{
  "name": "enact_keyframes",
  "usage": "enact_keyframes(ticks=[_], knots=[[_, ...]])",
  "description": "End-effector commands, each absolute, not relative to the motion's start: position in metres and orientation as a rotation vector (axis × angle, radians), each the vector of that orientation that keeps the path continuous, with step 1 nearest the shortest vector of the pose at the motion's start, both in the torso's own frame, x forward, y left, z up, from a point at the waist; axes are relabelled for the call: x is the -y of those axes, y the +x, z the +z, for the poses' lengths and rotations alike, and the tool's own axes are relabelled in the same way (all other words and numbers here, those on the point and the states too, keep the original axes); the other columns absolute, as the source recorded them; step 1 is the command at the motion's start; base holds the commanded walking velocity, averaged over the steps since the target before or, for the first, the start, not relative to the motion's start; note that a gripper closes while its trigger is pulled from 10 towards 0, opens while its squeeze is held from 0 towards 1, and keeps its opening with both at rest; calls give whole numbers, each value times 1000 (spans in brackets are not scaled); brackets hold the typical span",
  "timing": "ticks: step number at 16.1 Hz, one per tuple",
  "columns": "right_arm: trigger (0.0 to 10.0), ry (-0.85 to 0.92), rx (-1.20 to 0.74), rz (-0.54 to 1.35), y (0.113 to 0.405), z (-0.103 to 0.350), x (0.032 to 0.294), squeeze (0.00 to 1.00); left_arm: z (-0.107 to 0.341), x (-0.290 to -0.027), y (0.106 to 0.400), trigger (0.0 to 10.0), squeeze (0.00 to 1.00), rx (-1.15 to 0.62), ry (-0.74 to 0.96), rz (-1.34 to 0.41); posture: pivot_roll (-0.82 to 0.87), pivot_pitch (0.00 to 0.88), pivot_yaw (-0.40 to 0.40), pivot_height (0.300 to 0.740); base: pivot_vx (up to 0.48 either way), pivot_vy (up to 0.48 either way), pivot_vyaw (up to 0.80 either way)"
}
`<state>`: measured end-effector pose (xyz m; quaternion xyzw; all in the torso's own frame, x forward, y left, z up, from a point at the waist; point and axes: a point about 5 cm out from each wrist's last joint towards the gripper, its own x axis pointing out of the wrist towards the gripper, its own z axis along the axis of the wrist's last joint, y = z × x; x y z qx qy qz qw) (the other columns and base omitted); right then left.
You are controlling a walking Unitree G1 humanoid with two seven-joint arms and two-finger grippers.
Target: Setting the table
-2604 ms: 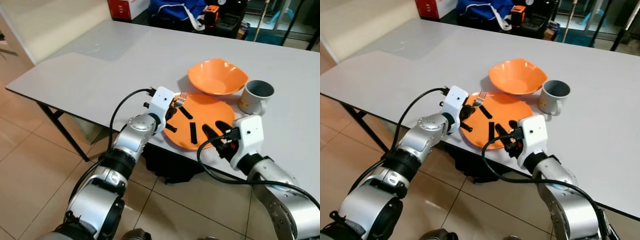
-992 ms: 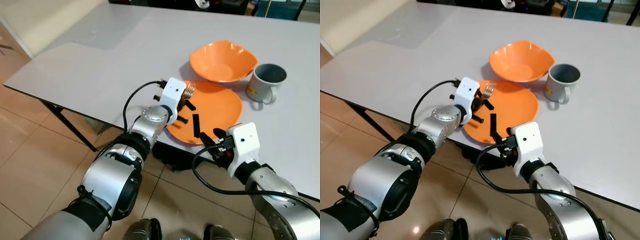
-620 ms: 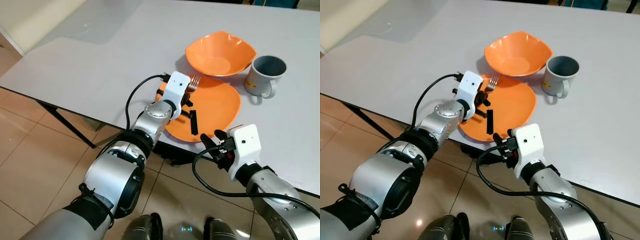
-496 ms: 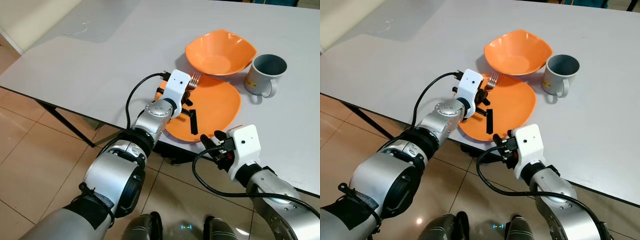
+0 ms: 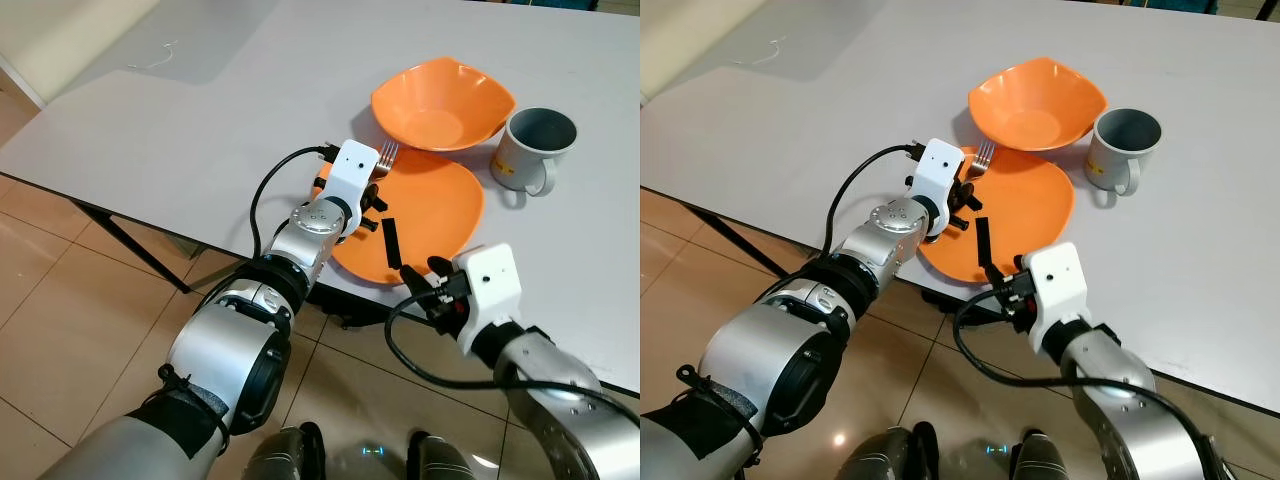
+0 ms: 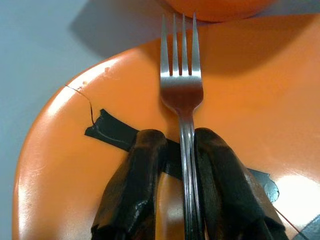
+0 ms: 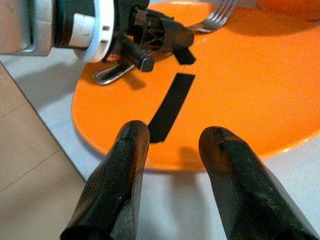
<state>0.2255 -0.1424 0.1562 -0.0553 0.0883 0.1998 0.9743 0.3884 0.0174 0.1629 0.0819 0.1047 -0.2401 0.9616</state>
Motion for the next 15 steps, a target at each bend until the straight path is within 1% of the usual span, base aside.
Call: enact_keyframes(ticks=[1, 2, 3, 5, 7, 8, 9, 10, 12, 13, 15], knots=[[10000, -108, -175, 407, 226, 156, 143, 0, 155, -22, 387, 10000, 1000, -251, 163, -464, -93, 175, 171, 740, 0, 0, 0], [10000, -112, -162, 399, 230, 158, 144, 0, 164, -22, 390, 10000, 808, -206, 137, -443, -92, 157, 168, 740, 0, 0, 0], [10000, -113, -155, 397, 231, 160, 145, 0, 172, -23, 393, 10000, 0, -167, 116, -431, -90, 145, 164, 740, 0, 0, 0], [10000, -113, -132, 384, 236, 164, 147, 0, 195, -28, 397, 10000, 0, -30, 74, -434, -76, 109, 153, 740, 0, 0, 0], [10000, -88, -92, 354, 239, 169, 148, 0, 208, -39, 392, 10000, 0, 73, 93, -478, -57, 88, 147, 740, 0, 0, 0], [10000, -42, -88, 275, 242, 169, 152, 0, 217, -55, 384, 10000, 0, 222, 164, -454, -50, 77, 151, 740, 0, 0, 0], [10000, 8, -88, 186, 245, 167, 158, 0, 218, -70, 377, 10000, 0, 270, 204, -439, -43, 69, 152, 740, 0, 0, 0], [10000, 50, -66, 123, 249, 168, 165, 0, 212, -88, 370, 10000, 0, 265, 230, -400, -30, 63, 147, 740, 0, 0, 0], [10000, 102, -32, 61, 253, 169, 171, 0, 193, -117, 360, 10000, 0, 194, 222, -311, 0, 54, 119, 740, 0, 480, 0], [10000, 203, -16, 25, 257, 167, 169, 0, 169, -144, 347, 10000, 0, 83, 233, -173, 22, 48, 92, 740, 0, 480, -800], [10000, 226, -27, 49, 263, 162, 158, 0, 165, -146, 335, 10000, 0, 57, 226, -154, 50, 37, 71, 740, 0, 480, -800]])
